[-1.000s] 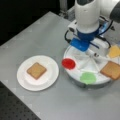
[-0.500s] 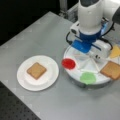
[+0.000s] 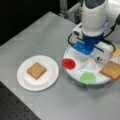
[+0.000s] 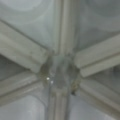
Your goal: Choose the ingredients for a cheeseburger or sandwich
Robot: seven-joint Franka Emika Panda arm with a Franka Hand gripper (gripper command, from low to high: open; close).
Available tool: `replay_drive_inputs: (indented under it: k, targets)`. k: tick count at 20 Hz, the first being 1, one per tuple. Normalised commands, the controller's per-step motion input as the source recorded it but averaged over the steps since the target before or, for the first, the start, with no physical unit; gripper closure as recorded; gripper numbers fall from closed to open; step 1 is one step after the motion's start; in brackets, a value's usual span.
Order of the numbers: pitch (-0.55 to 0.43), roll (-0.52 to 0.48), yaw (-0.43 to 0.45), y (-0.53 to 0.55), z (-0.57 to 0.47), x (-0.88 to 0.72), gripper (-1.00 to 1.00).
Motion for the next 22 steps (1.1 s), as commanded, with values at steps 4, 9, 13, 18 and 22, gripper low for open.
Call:
replay_drive_inputs:
  k: [4,9,13,18,22]
  targets:
    - [-0.233,0.086,-0.136,0.14,-0.18,-0.21,-1.0]
    - [-0.229,0.104,-0.132,0.14,-0.18,-0.21,-1.0]
    - [-0.215,0.118,-0.117,0.14,-0.15,-0.21,-1.0]
    - [-0.202,0.108,-0.107,0.11,-0.15,-0.21,-1.0]
    - [-0.206,0.103,-0.092,0.1,-0.17,-0.21,-1.0]
